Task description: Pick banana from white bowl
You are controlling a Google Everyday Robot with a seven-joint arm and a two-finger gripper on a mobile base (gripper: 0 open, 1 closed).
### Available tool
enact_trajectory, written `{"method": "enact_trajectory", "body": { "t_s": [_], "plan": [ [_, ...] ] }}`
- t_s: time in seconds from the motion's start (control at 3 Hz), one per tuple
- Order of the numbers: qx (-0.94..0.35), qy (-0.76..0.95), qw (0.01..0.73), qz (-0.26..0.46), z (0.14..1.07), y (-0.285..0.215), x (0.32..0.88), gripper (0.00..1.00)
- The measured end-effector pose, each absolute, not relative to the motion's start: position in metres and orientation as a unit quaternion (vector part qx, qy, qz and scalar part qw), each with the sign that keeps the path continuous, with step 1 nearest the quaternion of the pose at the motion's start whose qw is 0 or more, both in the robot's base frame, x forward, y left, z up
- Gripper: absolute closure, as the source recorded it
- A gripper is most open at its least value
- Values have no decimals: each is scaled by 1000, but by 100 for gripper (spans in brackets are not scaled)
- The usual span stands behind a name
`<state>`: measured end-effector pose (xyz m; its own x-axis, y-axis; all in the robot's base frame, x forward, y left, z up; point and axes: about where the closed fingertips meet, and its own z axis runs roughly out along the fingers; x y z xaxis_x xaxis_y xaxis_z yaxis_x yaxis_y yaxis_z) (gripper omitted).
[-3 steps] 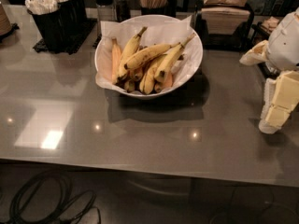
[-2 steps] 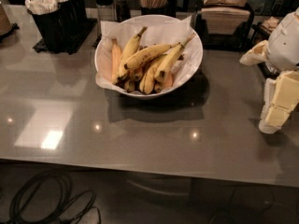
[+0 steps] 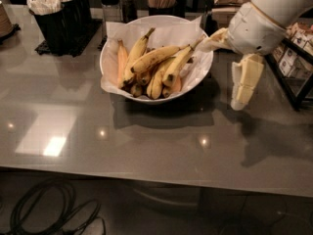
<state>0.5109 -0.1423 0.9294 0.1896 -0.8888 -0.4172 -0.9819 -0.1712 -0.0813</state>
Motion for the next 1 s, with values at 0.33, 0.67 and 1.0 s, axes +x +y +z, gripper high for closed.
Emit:
{"method": "enact_trajectory", "body": {
  "t_s": [0.33, 0.67, 1.0],
  "plan": [
    [-760, 605, 201, 125, 939, -135, 535, 0],
    [-758, 606, 210, 119, 939, -132, 542, 0],
    [-757, 613, 212, 85, 954, -137, 554, 0]
  ]
}}
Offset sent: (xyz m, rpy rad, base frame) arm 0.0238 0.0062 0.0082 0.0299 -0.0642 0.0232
